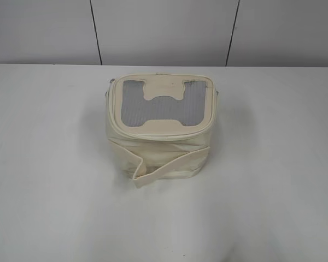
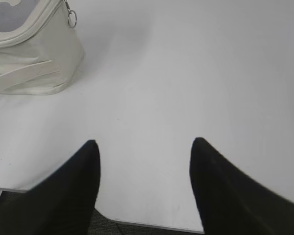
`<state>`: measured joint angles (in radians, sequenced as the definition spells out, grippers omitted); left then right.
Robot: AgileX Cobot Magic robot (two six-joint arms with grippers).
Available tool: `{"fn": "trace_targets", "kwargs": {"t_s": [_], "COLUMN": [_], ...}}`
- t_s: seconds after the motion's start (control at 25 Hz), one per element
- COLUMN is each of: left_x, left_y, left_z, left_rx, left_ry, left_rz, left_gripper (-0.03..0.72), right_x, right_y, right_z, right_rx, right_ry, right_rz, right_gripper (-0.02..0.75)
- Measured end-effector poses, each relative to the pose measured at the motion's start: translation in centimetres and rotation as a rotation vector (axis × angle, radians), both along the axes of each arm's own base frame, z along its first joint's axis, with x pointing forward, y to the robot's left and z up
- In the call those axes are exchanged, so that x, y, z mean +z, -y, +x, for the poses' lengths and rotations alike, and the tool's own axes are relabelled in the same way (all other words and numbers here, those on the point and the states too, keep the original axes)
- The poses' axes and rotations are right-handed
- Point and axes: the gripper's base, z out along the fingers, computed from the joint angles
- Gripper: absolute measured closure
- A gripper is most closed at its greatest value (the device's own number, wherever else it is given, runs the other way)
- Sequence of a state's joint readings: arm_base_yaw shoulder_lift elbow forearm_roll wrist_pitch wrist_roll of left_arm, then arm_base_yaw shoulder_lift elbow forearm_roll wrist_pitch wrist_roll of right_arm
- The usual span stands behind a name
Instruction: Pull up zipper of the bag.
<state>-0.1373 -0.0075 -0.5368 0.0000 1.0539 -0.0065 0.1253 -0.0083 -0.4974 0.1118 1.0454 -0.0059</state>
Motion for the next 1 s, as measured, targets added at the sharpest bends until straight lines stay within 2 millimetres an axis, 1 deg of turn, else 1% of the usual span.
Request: {"fn": "trace_targets", "kwargs": {"t_s": [0.8, 1.0], "left_x": [0.0, 0.0], "left_y": [0.0, 0.0], "left_z": [0.0, 0.0], "left_rx": [0.0, 0.0], "left_ry": [0.0, 0.0], "left_rz": [0.0, 0.0], "left_gripper": [0.446, 0.446], "right_x": [0.0, 0.14], "right_y": [-0.01, -0.5], "right_z": [0.0, -0.07], "right_rx": [0.0, 0.036], "right_ry": [0.0, 0.002], "right_rz": [0.001, 0.056], "right_gripper": [0.276, 0.276]}}
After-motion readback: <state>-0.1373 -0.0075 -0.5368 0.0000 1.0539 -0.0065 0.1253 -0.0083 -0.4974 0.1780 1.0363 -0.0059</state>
